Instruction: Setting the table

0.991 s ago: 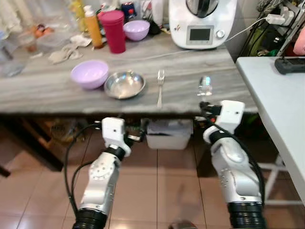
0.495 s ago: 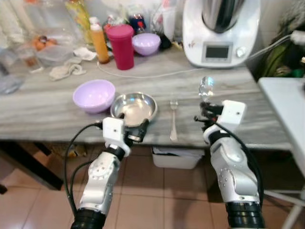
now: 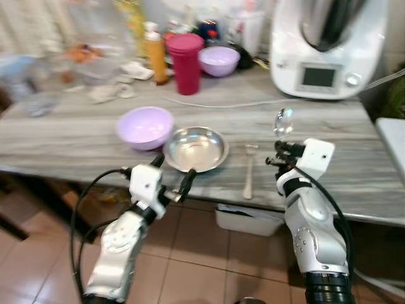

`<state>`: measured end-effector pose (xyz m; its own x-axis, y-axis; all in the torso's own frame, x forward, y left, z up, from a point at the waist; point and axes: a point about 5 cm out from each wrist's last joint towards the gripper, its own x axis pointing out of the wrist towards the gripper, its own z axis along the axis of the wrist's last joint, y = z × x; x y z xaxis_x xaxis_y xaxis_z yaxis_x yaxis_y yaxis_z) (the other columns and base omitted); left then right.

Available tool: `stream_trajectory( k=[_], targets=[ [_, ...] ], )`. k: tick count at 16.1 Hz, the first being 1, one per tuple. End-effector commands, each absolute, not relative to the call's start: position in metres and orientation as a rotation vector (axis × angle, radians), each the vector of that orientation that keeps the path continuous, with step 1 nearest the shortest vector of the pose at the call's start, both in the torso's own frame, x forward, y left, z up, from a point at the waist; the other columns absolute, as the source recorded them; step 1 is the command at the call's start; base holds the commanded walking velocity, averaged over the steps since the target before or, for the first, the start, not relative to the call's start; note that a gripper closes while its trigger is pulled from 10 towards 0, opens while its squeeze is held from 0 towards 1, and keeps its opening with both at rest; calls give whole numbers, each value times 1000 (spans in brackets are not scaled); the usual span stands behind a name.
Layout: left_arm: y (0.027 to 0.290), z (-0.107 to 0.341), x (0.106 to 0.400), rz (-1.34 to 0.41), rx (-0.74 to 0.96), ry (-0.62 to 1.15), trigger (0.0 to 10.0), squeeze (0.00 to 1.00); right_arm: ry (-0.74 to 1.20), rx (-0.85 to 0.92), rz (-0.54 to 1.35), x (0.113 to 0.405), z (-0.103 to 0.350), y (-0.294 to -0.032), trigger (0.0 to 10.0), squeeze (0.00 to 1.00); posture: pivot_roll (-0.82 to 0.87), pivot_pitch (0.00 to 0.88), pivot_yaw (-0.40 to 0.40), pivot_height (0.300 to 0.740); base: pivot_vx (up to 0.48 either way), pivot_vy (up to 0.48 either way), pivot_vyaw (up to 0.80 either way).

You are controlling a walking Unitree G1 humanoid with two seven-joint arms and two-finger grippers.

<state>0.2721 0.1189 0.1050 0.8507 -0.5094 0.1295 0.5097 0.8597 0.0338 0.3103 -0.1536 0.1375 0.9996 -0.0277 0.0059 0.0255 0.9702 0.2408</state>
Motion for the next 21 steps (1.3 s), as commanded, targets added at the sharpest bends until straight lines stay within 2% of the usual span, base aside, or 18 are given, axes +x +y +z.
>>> stream_trajectory(
  k=[1, 5, 9, 11, 15, 21],
  targets=[
    [115, 107, 267, -624, -2, -134, 10000, 0, 9, 265, -50, 309, 135, -156, 10000, 0, -226, 96, 58, 740, 0, 0, 0],
    [114, 106, 258, -789, 21, -100, 10000, 0, 41, 249, -68, 312, 132, -158, 10000, 0, -229, 100, 61, 740, 0, 0, 0],
    [105, 100, 248, -923, 35, -71, 10000, 0, 67, 249, -90, 321, 136, -172, 10000, 0, -253, 114, 52, 740, 0, 0, 0],
    [102, 98, 246, -956, 56, -63, 10000, 0, 93, 253, -77, 327, 136, -171, 10000, 0, -257, 123, 47, 740, 0, 0, 0],
    [97, 98, 245, -980, 54, -69, 10000, 0, 159, 281, -21, 341, 133, -152, 10000, 0, -254, 124, 38, 740, 0, 0, 0],
    [96, 98, 244, -983, 51, -69, 10000, 0, 221, 312, 5, 342, 126, -146, 10000, 0, -250, 124, 32, 740, 0, 0, 0]
  ],
)
